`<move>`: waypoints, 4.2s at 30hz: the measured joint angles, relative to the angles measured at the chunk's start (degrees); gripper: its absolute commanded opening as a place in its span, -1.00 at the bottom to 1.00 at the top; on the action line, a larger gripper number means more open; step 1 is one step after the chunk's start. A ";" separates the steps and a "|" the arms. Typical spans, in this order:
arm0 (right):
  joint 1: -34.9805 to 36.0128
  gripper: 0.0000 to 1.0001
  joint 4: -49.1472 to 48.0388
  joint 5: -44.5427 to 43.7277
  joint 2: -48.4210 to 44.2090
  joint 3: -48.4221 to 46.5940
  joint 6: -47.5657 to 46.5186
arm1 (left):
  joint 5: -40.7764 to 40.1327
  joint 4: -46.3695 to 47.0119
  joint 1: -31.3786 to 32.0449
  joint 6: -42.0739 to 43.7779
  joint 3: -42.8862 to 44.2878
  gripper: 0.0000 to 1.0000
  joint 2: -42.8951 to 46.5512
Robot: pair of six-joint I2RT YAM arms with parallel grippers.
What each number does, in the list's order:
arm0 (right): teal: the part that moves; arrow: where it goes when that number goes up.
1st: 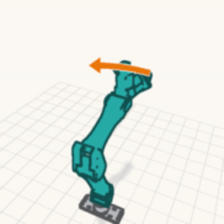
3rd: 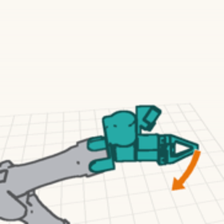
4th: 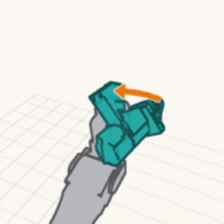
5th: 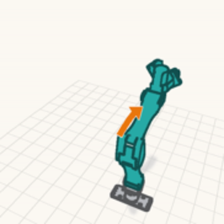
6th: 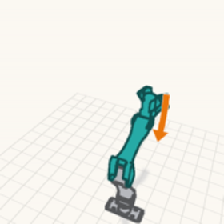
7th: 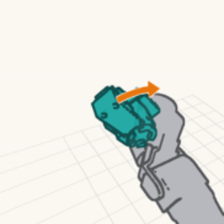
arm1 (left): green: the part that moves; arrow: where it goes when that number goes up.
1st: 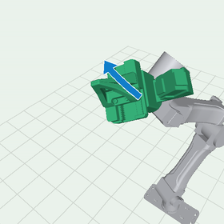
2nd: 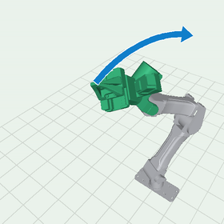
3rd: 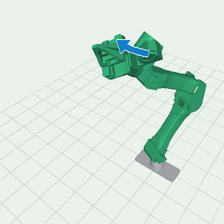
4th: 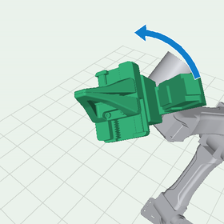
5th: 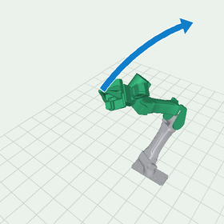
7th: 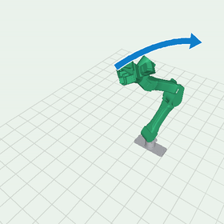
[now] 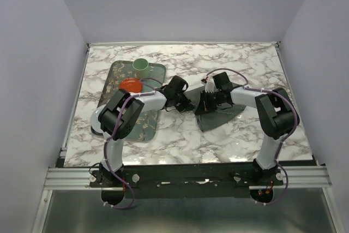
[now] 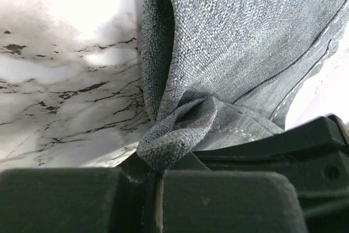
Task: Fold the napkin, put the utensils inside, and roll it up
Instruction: Roll the napkin with the utensil
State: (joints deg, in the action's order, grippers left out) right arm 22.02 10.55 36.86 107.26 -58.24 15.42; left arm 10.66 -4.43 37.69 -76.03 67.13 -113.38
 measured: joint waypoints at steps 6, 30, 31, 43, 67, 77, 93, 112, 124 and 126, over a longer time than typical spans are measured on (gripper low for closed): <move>4.00 -0.17 6.78 -8.92 -2.34 -2.86 -1.92 | -0.22 -1.49 0.31 0.09 0.70 -1.00 0.00; 21.42 0.29 16.59 -45.57 -4.48 -7.39 -2.21 | -0.50 -5.03 0.09 -0.09 2.21 -1.00 0.00; 22.18 0.28 16.57 -47.28 -4.00 -7.41 -1.92 | -0.50 -5.09 -0.09 -0.09 2.21 -1.00 0.00; 23.65 0.22 15.61 -51.54 -1.73 -8.50 0.92 | -0.57 -4.13 -0.90 -0.48 2.08 -1.00 -0.09; 23.71 0.35 14.38 -51.36 -6.56 -5.35 1.03 | 1.97 0.96 -0.74 -2.08 -1.07 -1.00 0.24; 23.15 0.30 12.74 -50.97 -3.72 -5.51 0.48 | 1.99 1.70 -0.90 -2.58 -1.57 -1.00 0.39; 23.26 -0.25 8.31 -51.98 -4.02 -3.48 2.58 | 1.97 3.50 -1.49 -3.93 -2.84 -1.00 0.72; 19.61 -0.99 0.92 -46.64 -6.80 1.75 5.60 | 1.79 -5.79 -2.08 6.29 4.55 0.07 0.44; 8.87 -0.99 -16.17 -21.55 -9.22 11.78 6.67 | -0.72 -9.49 -2.34 20.90 7.06 0.74 3.93; 6.93 -0.99 -18.58 -17.53 -8.74 12.81 7.13 | -1.18 -10.05 -2.34 22.58 6.82 0.78 5.68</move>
State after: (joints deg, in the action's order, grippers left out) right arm 28.95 -8.03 19.33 98.52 -45.43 22.55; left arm 9.47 -14.48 35.35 -53.45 73.95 -107.70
